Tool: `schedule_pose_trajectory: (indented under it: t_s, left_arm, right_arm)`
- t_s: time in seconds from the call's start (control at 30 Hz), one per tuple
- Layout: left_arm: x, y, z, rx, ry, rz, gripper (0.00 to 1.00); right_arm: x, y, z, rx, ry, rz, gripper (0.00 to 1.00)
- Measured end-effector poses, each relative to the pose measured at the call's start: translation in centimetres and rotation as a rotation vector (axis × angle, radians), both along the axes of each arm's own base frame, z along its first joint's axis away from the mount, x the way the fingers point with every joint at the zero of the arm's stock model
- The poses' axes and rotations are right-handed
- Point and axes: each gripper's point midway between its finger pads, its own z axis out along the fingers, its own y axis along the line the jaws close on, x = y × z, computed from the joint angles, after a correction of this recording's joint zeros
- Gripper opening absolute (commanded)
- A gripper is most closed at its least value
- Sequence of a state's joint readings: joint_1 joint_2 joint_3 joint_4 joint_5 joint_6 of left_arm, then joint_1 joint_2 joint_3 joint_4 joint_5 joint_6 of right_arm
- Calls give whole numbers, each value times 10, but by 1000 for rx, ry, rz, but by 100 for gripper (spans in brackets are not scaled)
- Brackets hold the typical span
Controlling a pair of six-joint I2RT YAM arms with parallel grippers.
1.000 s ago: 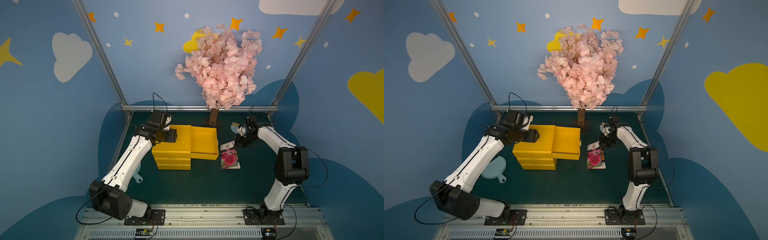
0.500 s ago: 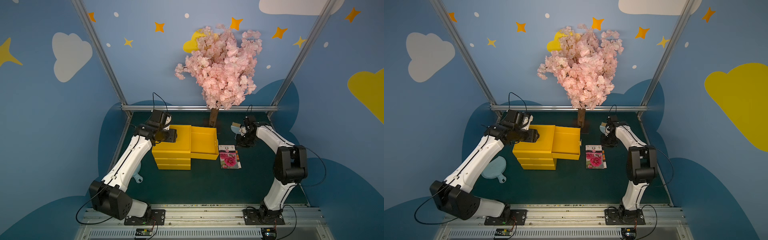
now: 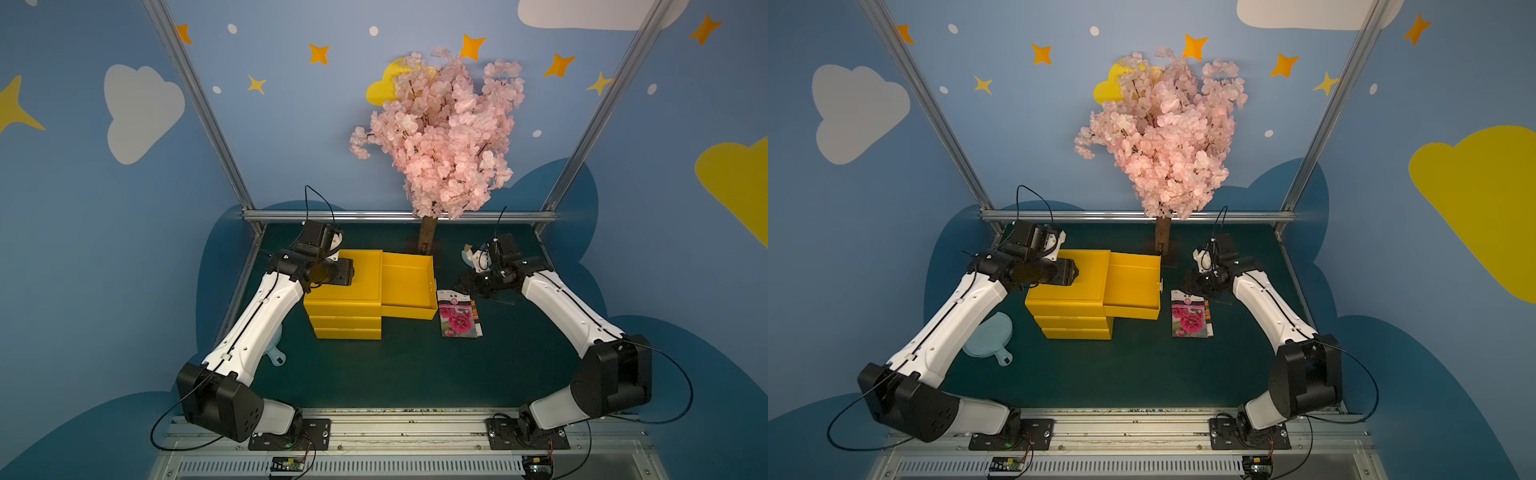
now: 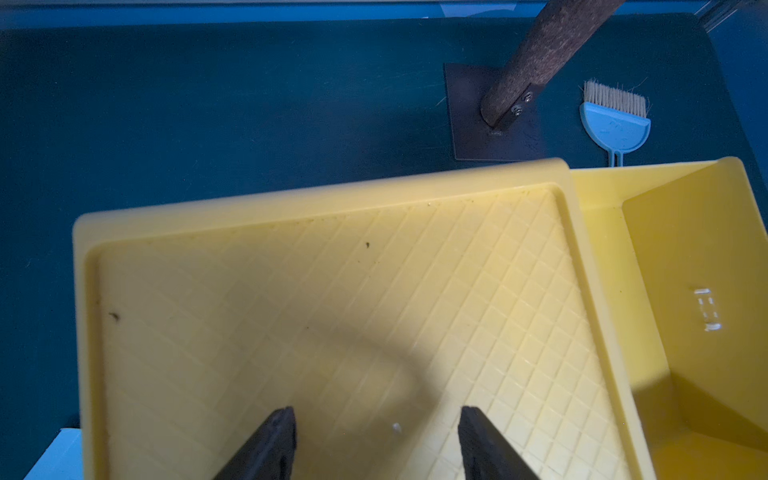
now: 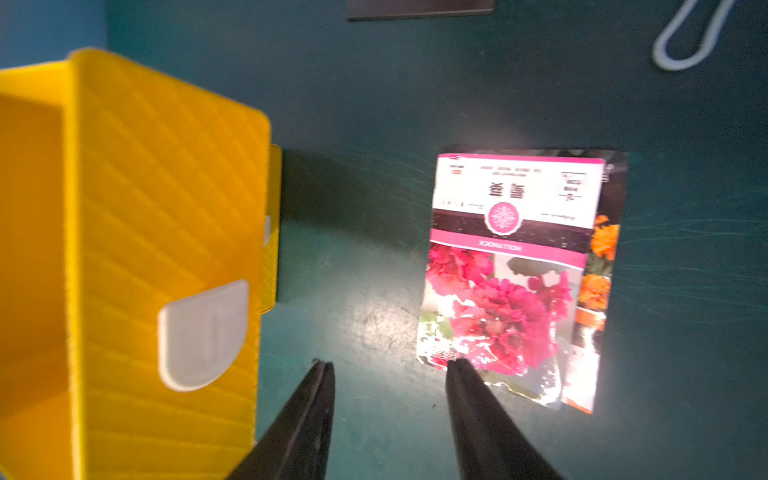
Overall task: Take the seed bags out of the drawer
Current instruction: Place the seed packet at the center of the board, then close the drawer in the storage box.
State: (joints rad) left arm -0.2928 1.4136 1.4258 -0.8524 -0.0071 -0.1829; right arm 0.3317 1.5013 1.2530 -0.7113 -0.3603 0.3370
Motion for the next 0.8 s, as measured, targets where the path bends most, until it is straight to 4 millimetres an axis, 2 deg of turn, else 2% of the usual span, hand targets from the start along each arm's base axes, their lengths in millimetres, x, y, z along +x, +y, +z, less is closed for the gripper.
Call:
schedule_pose_trajectory:
  t_s: [0.2,0.4,0.8]
  left_arm:
    - [0,0,0,0,0,0,67]
    - [-1,0,0,0,0,-1,67]
    - [-3,1,0,2,3,0,67]
  right_arm:
    - [-16,30,15,59,-17,65,52]
    - [-24,44,18,76,-11,98,52]
    - [-19,71,27,112,-9,132,52]
